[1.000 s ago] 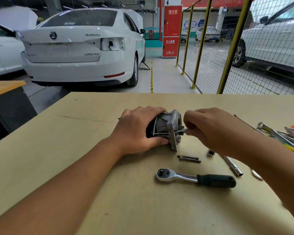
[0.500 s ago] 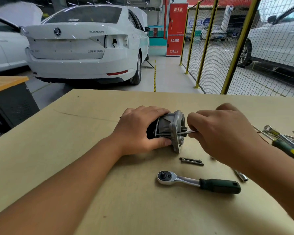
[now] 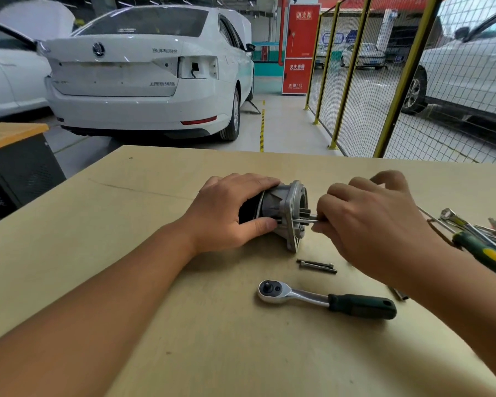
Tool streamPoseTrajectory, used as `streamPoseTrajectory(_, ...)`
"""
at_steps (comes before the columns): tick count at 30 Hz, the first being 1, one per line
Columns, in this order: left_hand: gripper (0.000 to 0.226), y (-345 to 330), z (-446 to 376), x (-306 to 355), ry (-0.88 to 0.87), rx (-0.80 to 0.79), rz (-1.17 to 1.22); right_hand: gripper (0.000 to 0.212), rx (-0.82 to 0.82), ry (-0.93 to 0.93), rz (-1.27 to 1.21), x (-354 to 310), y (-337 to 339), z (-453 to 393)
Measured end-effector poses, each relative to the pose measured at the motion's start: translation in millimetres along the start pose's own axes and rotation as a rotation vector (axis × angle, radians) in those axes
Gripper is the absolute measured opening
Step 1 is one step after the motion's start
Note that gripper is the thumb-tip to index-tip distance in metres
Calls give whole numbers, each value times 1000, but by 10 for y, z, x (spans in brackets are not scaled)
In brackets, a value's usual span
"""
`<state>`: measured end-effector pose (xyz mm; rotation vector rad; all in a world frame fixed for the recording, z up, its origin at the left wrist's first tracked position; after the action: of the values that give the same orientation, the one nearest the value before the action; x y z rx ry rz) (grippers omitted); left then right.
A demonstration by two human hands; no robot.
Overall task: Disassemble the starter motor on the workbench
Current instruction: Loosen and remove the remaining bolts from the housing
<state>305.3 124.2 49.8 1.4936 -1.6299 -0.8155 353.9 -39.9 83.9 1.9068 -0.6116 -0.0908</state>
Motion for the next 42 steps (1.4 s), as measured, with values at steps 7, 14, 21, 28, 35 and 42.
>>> streamPoseTrajectory(7,62,4,13,-20,31,-28,23,19,-134,4,-260,-32,-161,18)
streamPoseTrajectory(14,58,22,9,-30,35,-21,65,10,-94,61,-206,20,-195,4)
streamPoseTrajectory(21,66,36,12,-13,30,-24,80,5,-8,38,-16,18,-122,-2)
streamPoseTrajectory(28,65,23,8,-30,39,-24,83,16,-19,78,-87,-24,-132,-2)
streamPoseTrajectory(35,58,29,4,-40,52,-19,99,10,-32,100,-218,-45,-151,-6)
streamPoseTrajectory(42,73,25,11,-17,46,-47,93,17,46,36,-27,0,-41,11)
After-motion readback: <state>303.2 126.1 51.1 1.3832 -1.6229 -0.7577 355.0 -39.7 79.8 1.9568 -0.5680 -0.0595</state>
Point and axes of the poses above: each hand's wrist, its own z-axis away from the middle knuckle, its own y-axis out of the back of the hand, x = y × z, the point moved 9 cm from there along -z, towards the middle knuckle, and after that the axes turned 10 degrees about -z, right-handed, at the moved point
